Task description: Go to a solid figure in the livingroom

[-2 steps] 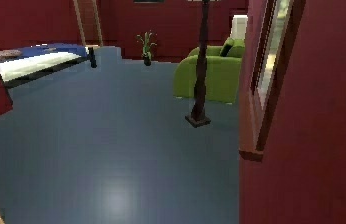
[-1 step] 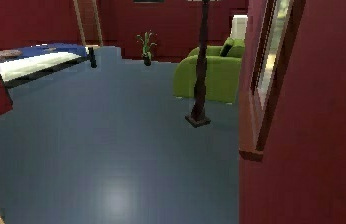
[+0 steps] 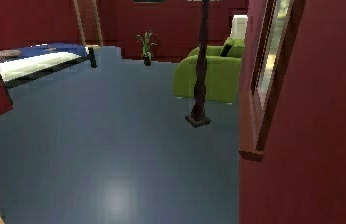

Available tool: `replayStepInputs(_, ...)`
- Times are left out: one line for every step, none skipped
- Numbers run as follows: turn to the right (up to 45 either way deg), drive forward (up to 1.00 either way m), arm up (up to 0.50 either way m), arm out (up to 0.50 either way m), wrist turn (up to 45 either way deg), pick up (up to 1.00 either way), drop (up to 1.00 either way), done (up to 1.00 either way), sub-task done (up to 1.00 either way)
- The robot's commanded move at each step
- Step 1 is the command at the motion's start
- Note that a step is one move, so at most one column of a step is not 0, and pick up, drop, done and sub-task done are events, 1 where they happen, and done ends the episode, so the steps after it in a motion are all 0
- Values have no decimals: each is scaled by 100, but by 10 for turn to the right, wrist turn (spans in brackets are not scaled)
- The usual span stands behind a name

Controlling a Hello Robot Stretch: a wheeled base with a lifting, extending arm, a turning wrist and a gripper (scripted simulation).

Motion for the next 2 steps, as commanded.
replayStepInputs(0, 40, 0, 0, 0, 0, 0, 0, 0)
replayStepInputs(-180, 0, 0, 0, 0, 0, 0, 0, 0)
